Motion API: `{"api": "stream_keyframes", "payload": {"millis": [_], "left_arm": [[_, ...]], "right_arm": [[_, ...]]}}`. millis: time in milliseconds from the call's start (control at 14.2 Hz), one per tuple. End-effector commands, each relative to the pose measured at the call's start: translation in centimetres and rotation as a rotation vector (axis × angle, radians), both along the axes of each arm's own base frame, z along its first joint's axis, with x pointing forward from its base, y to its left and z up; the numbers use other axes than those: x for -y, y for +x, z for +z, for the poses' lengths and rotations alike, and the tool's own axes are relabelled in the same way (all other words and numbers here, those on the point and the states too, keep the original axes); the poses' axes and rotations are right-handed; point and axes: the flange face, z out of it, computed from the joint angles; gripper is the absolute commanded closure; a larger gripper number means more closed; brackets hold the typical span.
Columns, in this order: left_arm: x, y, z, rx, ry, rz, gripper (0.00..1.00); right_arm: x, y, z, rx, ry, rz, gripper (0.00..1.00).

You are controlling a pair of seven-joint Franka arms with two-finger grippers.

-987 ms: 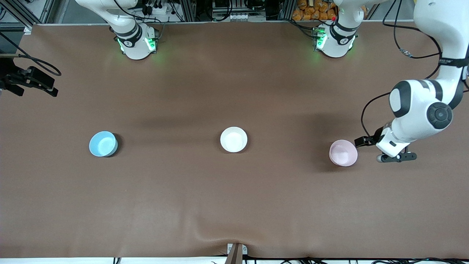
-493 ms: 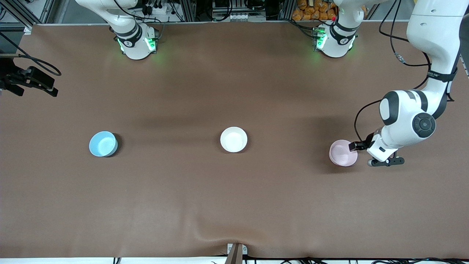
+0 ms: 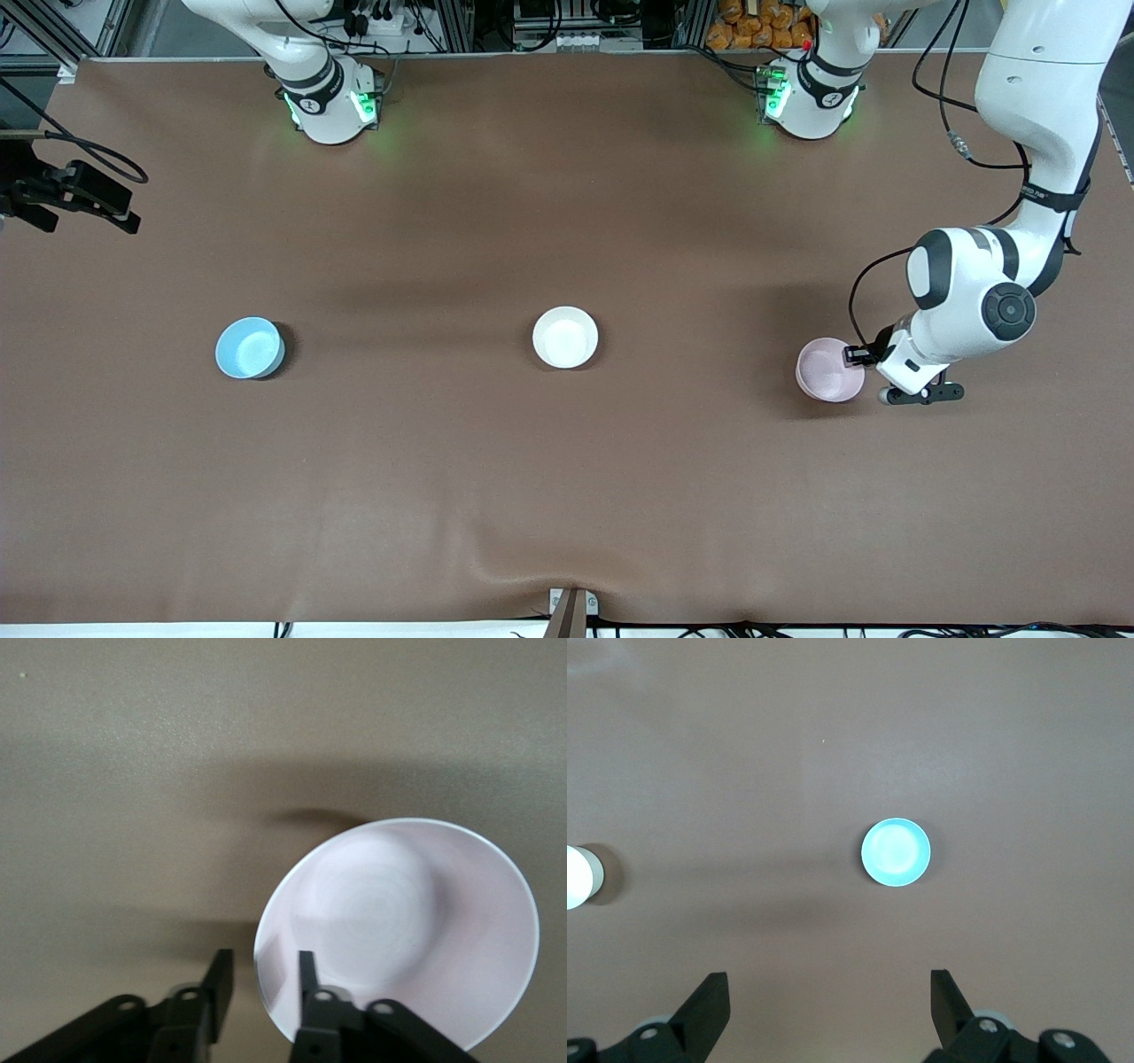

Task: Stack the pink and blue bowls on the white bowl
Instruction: 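Lower the left gripper onto the pink bowl rim and grasp it, then carry the pink bowl with the left gripper over the white bowl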

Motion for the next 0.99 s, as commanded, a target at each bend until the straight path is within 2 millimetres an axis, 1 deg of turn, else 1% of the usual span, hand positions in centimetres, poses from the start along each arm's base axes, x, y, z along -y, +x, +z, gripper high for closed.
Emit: {"api": "stream_keyframes", "payload": {"millis": [0, 70, 141, 211, 352, 493, 634, 775, 916], "left_arm": [[0.1, 0.5, 0.2, 0.016, -0.014, 0.001, 1.0], [-0.1, 0.5, 0.3, 0.017, -0.013, 0.0, 1.0], [-0.3, 0.4, 0.8, 0.017, -0.013, 0.002, 1.0], [-0.5, 0.3, 1.7, 0.02, -0.01, 0.004, 1.0], [0.0, 0.1, 4.0, 0.013, -0.008, -0.008, 1.0], [1.9, -0.1, 5.9, 0.003, -0.018, -0.029, 1.0], [4.4, -0.3, 7.9, 0.007, -0.028, -0.057, 1.0], [7.6, -0.7, 9.7, 0.0, -0.06, -0.027, 1.0], [11.3, -0.3, 11.9, 0.013, -0.078, -0.015, 1.0]], "right_arm": [[0.3, -0.6, 0.4, 0.01, 0.015, 0.006, 0.0], [0.3, -0.6, 0.4, 0.01, 0.015, 0.006, 0.0], [0.3, -0.6, 0.4, 0.01, 0.015, 0.006, 0.0], [0.3, -0.6, 0.4, 0.01, 0.015, 0.006, 0.0], [0.3, -0.6, 0.4, 0.01, 0.015, 0.006, 0.0], [0.3, -0.6, 0.4, 0.01, 0.015, 0.006, 0.0], [0.3, -0.6, 0.4, 0.01, 0.015, 0.006, 0.0], [0.3, -0.6, 0.4, 0.01, 0.015, 0.006, 0.0], [0.3, -0.6, 0.4, 0.01, 0.015, 0.006, 0.0]]}}
